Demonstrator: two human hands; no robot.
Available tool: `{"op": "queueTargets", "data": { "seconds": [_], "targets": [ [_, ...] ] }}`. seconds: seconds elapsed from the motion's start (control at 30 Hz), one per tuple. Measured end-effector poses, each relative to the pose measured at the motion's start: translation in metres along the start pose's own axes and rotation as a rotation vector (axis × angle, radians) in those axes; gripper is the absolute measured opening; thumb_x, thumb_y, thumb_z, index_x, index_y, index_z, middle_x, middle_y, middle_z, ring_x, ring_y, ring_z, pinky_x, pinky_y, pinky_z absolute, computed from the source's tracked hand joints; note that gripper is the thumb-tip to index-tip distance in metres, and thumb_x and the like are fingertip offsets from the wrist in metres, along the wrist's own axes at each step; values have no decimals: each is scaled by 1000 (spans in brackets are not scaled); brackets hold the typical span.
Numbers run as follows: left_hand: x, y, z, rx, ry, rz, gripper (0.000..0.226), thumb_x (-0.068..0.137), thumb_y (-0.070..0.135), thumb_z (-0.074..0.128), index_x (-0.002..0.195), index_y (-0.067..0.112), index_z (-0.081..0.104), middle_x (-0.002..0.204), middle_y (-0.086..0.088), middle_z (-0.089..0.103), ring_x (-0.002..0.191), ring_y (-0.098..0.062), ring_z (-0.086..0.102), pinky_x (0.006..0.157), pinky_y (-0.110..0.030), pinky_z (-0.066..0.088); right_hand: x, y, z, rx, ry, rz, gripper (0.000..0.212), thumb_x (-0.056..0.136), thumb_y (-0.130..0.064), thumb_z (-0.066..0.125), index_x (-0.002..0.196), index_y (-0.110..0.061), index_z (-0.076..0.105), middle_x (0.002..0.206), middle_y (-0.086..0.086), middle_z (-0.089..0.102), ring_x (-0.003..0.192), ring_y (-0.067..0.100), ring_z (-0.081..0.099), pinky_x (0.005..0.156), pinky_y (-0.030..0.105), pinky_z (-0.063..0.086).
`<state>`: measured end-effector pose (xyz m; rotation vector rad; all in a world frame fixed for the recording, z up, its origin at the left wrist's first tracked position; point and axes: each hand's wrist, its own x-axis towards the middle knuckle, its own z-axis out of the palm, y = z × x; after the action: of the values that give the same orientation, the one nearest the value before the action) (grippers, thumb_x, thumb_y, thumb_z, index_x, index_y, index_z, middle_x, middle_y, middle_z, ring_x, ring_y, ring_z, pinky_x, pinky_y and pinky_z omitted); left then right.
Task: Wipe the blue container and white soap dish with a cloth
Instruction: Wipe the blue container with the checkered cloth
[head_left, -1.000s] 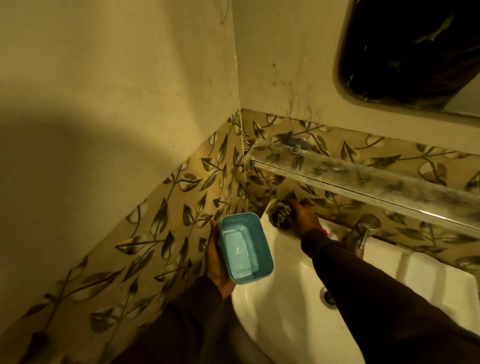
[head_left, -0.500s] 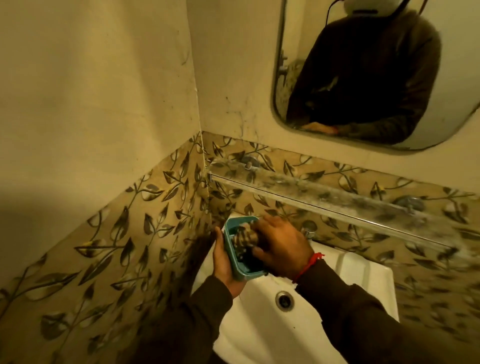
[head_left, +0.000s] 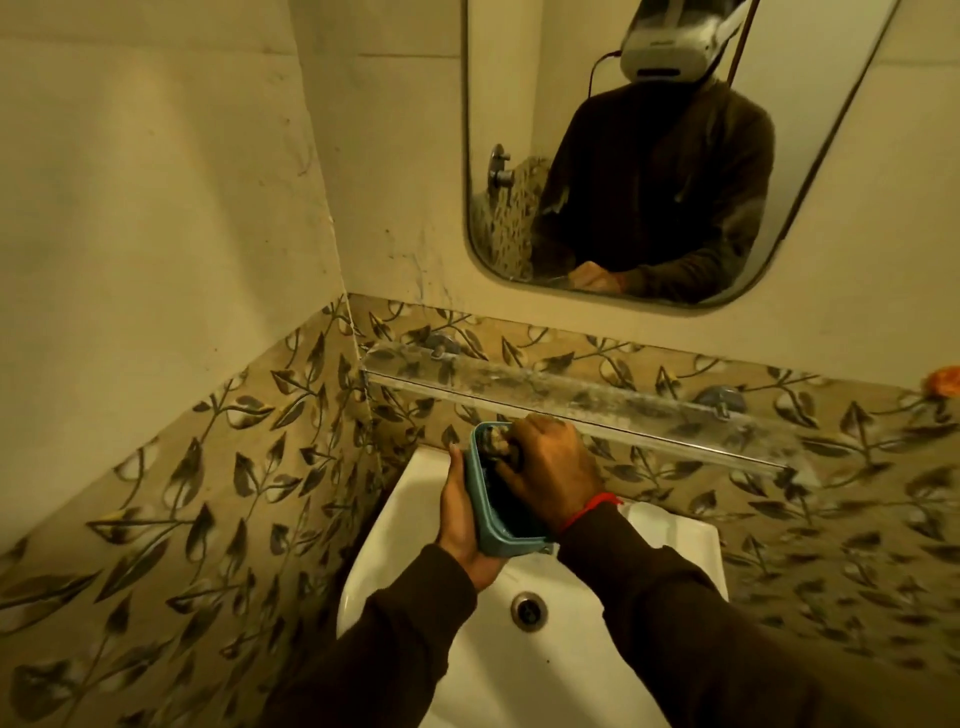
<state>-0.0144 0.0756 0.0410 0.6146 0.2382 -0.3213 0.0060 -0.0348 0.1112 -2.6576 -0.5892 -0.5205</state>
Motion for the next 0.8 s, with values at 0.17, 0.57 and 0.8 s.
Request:
{"op": "queueTargets", "data": {
  "seconds": [0.17, 0.57, 0.8],
  "targets": [
    [4, 0, 12, 18, -29, 0, 70, 88, 76, 41, 117, 21, 75, 121, -21, 73, 106, -40, 71, 80, -53, 61, -4, 0, -15, -12, 49, 49, 27, 79, -30, 69, 99, -13, 64, 99, 9, 64, 92, 28, 56, 80, 38, 45],
    [1, 1, 31, 184, -45, 63, 72, 83, 81, 44, 116, 25, 75, 120, -19, 74, 109, -38, 71, 84, -52, 59, 3, -4, -35, -370, -93, -23, 35, 78, -24, 71, 108, -9, 62, 106, 12, 66, 100, 31, 59, 90, 42, 44],
    [-4, 10, 28, 97, -109, 60, 68, 87, 76, 44, 106, 22, 80, 111, -21, 76, 98, -38, 75, 77, -51, 61, -1, -15, -46, 26, -17, -159, 15, 84, -18, 66, 94, -7, 68, 92, 12, 66, 87, 28, 58, 78, 38, 47]
  ]
}}
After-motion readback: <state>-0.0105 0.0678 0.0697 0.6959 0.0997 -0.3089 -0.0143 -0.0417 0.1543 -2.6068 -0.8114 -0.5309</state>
